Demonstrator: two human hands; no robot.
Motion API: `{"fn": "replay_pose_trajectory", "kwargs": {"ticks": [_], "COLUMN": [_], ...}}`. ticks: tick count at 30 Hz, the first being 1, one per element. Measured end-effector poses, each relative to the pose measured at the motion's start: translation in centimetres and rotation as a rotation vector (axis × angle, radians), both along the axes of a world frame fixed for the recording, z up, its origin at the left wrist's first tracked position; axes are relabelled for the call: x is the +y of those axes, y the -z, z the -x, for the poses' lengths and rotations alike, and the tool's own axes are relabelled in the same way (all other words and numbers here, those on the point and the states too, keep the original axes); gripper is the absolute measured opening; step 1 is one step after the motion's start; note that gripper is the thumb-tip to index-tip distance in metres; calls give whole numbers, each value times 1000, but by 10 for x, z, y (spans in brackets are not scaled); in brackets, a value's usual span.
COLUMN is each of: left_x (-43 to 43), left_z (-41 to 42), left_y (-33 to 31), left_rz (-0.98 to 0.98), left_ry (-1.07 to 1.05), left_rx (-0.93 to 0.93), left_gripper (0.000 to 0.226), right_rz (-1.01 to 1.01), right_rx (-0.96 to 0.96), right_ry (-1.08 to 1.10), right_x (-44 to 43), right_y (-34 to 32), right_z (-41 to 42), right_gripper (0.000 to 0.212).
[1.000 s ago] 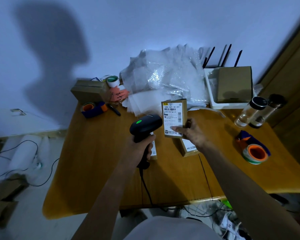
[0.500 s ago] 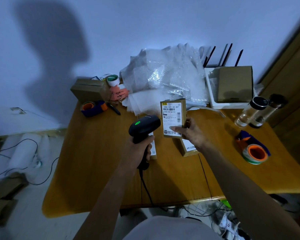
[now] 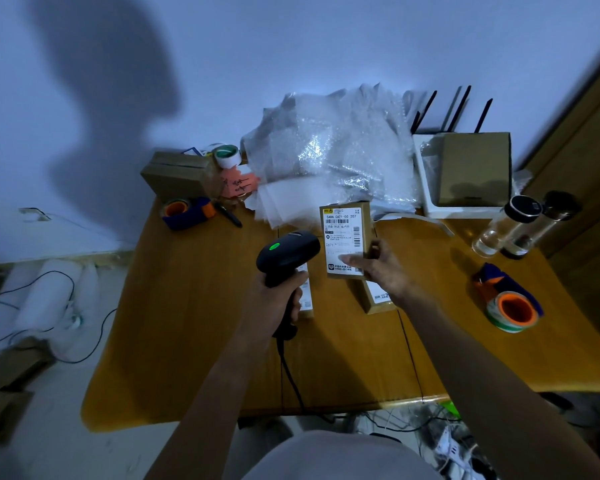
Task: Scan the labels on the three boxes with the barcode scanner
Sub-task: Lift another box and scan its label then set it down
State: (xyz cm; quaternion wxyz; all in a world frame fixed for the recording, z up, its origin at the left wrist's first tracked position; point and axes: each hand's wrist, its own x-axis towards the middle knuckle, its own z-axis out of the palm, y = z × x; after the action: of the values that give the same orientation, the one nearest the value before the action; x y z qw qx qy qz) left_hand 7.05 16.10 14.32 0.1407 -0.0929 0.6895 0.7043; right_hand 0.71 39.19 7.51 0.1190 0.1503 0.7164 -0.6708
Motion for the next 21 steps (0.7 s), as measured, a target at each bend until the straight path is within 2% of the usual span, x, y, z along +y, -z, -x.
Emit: {"fn": "replay_pose_trajectory", "kwargs": {"ticks": [3, 7, 13, 21], "left_x": [-1, -5, -14, -26], "left_z": [2, 4, 3, -1], "left_y": [3, 8, 20, 36], "left_rz": [-4, -8, -20, -3], "left_ry": [-8, -25, -36, -48], "left_rx": [-7, -37, -75, -100], "left_gripper": [18, 17, 19, 21], "right_rz": [80, 176, 173, 302], "right_rx": [-41, -100, -202, -313], "right_ry": [35, 67, 45, 96], "right_x": [1, -1, -7, -26], "right_y": [9, 21, 44, 70], "right_z": [-1, -2, -7, -29], "right_gripper": [66, 47, 62, 48]}}
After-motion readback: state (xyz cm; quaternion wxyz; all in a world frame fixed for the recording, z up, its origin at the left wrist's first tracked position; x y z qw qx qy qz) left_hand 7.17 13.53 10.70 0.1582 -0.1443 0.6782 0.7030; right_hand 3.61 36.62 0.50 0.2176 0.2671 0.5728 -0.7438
